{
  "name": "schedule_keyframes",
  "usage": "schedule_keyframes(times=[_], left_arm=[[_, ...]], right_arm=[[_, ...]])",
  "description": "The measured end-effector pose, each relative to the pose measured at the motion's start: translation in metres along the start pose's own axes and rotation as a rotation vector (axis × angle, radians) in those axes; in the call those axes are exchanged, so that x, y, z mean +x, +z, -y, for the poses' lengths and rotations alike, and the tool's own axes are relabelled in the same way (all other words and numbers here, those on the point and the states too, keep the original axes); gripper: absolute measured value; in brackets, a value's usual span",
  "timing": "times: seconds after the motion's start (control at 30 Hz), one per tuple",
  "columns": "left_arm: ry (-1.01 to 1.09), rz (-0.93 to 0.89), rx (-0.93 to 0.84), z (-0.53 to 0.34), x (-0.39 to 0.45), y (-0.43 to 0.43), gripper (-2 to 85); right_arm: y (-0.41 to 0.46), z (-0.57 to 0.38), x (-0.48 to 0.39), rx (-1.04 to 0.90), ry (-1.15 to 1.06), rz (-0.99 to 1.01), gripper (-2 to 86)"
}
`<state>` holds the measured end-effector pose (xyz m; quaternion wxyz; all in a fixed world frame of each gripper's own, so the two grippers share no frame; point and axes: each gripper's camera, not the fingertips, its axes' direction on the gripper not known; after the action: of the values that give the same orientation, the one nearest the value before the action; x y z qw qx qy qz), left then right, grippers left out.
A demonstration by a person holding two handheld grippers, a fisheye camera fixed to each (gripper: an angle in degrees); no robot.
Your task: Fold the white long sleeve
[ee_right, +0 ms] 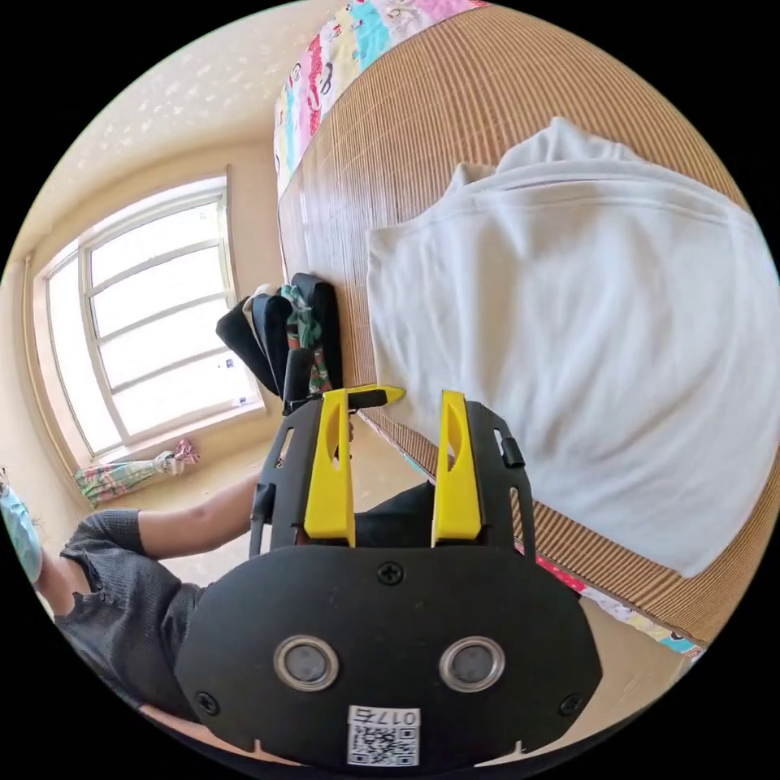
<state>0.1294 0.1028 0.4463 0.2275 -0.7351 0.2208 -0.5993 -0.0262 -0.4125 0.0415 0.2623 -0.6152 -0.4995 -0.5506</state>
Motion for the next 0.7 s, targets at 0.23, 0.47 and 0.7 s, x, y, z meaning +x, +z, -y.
schedule_keyframes(times=[0.23, 0.47, 0.7], left_arm=[[0.233, 0.259, 0.099, -0.033, 0.133, 0.004, 5.0], [0.343, 0.414, 0.239, -0.066, 0.215, 0.029, 5.2], [0.479, 0.030, 0.194, -0.081, 0.217, 0.023, 10.2]], right_arm=[[0.109, 0.068, -0.088, -0.336, -0.021, -0.426, 21.2], [0.089, 0.044, -0.095, -0.351, -0.162, -0.564, 10.0], [-0.109, -0.106, 0.034, 0.099, -0.298, 0.007, 9.5]])
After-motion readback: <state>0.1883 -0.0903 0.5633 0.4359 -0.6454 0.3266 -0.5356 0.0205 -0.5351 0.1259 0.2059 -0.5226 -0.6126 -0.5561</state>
